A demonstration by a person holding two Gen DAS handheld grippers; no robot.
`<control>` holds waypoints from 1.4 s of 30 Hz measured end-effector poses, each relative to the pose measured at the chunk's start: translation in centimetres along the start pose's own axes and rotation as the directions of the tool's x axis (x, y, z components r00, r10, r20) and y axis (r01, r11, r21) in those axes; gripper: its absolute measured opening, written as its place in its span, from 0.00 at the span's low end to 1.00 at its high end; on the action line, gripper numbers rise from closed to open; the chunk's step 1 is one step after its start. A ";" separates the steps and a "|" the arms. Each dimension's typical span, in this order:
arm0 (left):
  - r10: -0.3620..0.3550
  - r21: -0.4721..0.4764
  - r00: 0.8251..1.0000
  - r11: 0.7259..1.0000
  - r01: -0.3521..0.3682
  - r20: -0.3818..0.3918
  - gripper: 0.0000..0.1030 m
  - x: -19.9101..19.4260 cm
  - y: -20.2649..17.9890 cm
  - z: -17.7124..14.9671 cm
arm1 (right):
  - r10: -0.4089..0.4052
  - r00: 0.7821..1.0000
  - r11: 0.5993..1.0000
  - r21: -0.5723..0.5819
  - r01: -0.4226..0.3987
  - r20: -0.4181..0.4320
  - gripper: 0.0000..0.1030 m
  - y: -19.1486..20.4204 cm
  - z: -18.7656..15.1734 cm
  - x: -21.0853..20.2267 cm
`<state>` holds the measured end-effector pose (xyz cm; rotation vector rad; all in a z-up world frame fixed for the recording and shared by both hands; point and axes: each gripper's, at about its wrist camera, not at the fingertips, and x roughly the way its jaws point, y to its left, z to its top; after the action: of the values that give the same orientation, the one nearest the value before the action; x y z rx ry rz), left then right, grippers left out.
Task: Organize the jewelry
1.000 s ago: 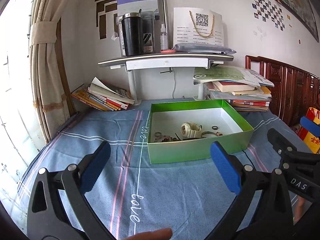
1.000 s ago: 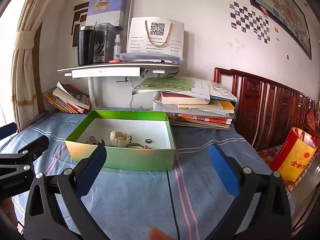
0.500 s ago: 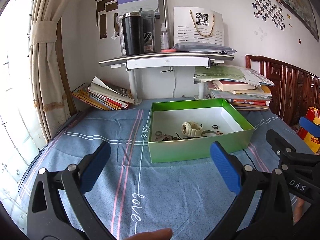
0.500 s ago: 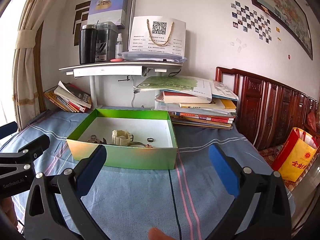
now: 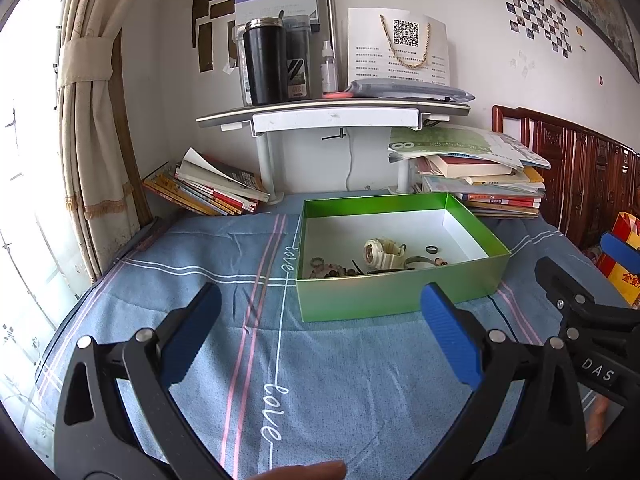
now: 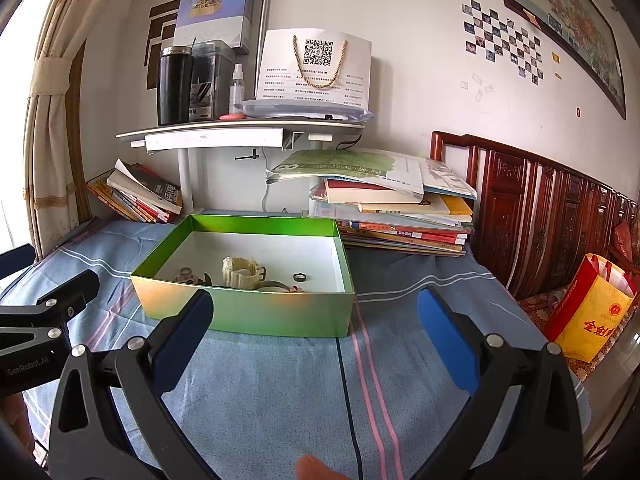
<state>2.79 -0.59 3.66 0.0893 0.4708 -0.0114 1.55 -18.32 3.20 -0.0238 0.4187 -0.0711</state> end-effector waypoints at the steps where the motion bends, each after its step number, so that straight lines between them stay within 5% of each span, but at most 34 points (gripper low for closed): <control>1: 0.000 -0.001 1.000 1.000 0.000 0.000 0.96 0.0 0.0 0.0 | -0.001 1.000 1.000 0.000 0.001 -0.001 0.97 0.0 -0.1 0.1; 42: 0.005 -0.003 1.000 1.000 -0.005 -0.004 0.96 0.0 0.1 -0.1 | 0.002 1.000 1.000 -0.003 -0.002 0.003 0.97 -0.1 0.2 0.0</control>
<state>2.75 -0.50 3.55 0.0879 0.4749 -0.0054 1.59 -18.41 3.41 -0.0265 0.4156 -0.0688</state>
